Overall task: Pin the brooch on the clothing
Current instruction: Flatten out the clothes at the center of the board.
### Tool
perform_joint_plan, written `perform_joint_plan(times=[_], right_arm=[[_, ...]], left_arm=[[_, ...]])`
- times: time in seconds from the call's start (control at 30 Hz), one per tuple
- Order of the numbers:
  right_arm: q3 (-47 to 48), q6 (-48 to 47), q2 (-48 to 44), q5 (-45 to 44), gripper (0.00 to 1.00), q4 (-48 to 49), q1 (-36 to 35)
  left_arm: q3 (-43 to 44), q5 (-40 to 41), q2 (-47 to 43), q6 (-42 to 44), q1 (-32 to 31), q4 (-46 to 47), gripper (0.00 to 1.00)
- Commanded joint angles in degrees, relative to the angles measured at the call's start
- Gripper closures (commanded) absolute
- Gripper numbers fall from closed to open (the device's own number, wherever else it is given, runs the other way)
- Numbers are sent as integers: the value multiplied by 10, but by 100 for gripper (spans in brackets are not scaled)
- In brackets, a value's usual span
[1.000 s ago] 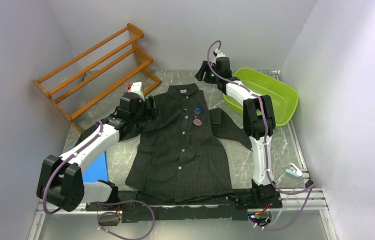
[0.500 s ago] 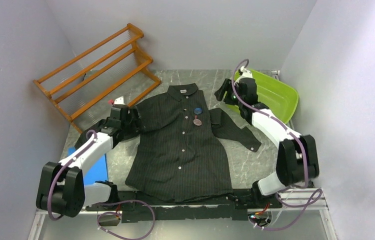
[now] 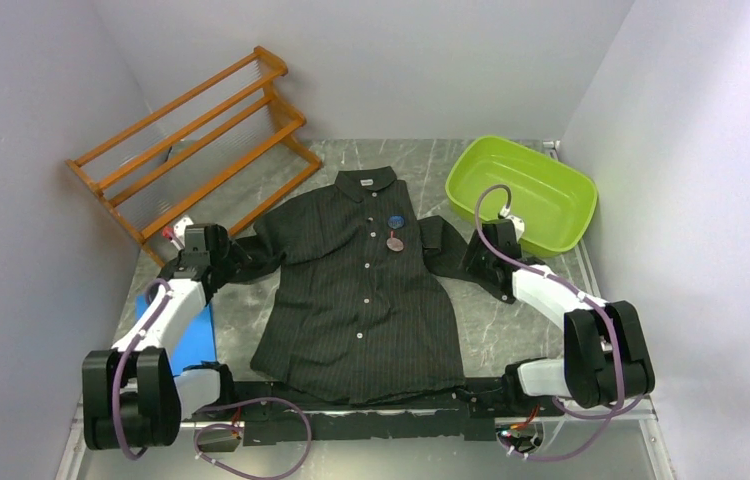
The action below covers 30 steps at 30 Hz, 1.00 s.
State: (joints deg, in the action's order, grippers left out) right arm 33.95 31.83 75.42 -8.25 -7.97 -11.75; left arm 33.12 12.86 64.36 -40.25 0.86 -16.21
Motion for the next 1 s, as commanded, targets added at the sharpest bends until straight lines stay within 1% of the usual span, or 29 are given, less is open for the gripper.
perform_joint_plan(times=[0.0, 0.03, 0.1, 0.23, 0.27, 0.33, 0.37, 0.4, 0.43, 0.5, 0.6, 0.7, 0.73, 0.77, 0.8, 0.9, 0.97], right_arm=[[-5, 24, 8, -15, 41, 24, 2], [-8, 28, 17, -17, 42, 28, 2], [-12, 33, 38, -16, 43, 40, 2], [-7, 39, 69, -18, 55, 48, 2], [-7, 39, 72, -21, 60, 49, 2], [-7, 39, 73, -33, 78, 49, 2], [-8, 38, 71, -39, 86, 47, 2], [-6, 40, 70, -45, 93, 44, 2], [-5, 42, 68, -49, 98, 41, 3], [-3, 50, 60, -56, 100, 32, 4], [-4, 63, 39, -60, 100, 23, 13], [-4, 70, 3, -66, 100, 7, 32], [-6, 72, -12, -69, 100, 1, 43], [-7, 73, -30, -75, 100, -1, 52], [-9, 75, -47, -82, 100, -8, 62], [-14, 78, -101, -112, 100, -23, 87], [-16, 83, -136, -126, 100, -31, 99]], left_arm=[[11, -24, 35, -26, 19, 13, 9], [15, -23, 45, -26, 22, 15, 7], [25, -29, 72, -28, 27, 20, 6], [49, -45, 125, -34, 36, 23, 7], [54, -43, 136, -36, 36, 23, 10], [58, -33, 155, -38, 37, 28, 22], [59, -28, 162, -38, 38, 28, 27], [60, -25, 168, -37, 39, 28, 30], [59, -21, 171, -39, 40, 29, 34], [53, -23, 173, -40, 45, 36, 40], [41, -35, 161, -41, 55, 46, 54], [31, -36, 134, -39, 65, 45, 71], [28, -36, 124, -39, 69, 43, 82], [27, -38, 114, -40, 75, 39, 86], [25, -42, 103, -43, 82, 36, 90], [16, -67, 65, -58, 106, 31, 97], [11, -58, 33, -76, 112, 21, 97]])
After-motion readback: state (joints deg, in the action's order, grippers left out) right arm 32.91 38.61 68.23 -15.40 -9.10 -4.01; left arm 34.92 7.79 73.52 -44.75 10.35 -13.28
